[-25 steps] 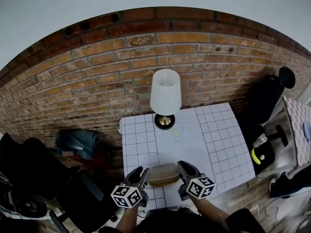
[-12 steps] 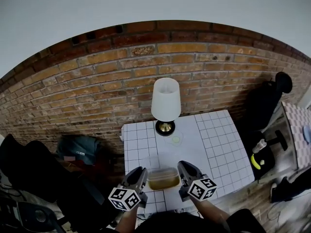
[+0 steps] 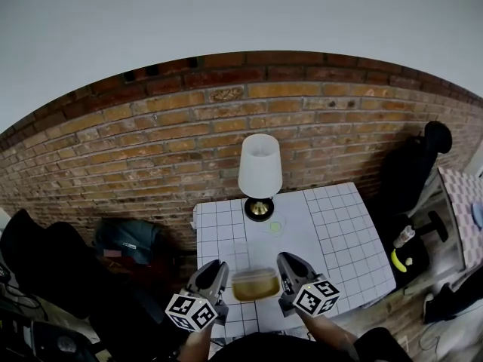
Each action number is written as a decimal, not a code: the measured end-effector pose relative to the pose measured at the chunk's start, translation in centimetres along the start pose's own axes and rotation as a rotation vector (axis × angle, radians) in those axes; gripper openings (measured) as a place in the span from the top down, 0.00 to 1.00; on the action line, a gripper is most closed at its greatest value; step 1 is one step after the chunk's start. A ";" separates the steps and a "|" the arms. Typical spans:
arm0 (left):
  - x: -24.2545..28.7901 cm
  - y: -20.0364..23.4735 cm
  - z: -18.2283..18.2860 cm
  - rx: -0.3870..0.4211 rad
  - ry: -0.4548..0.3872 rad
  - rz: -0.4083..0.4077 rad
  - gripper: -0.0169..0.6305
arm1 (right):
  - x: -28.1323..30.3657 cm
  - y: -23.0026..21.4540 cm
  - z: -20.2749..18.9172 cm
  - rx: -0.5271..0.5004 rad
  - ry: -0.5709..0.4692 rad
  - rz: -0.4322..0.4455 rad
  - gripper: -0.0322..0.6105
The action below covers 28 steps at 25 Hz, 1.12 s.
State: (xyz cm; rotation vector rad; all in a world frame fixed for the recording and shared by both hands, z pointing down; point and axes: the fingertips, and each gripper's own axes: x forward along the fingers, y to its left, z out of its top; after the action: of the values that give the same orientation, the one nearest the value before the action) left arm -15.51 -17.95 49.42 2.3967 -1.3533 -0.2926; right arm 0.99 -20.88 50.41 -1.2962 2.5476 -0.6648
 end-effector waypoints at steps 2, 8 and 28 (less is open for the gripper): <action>-0.2 -0.3 0.7 0.007 -0.018 -0.003 0.85 | -0.1 0.5 0.6 -0.006 -0.014 0.009 0.92; -0.8 -1.3 2.6 0.022 -0.066 -0.020 0.86 | -0.3 1.8 2.3 -0.017 -0.059 0.037 0.92; -1.7 -1.6 5.1 0.023 -0.126 -0.024 0.86 | -0.1 4.0 3.8 -0.029 -0.095 0.061 0.92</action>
State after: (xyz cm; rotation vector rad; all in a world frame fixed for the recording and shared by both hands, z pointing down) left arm -17.00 -16.82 44.16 2.4511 -1.3903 -0.4441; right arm -0.34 -19.93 45.14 -1.2234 2.5178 -0.5432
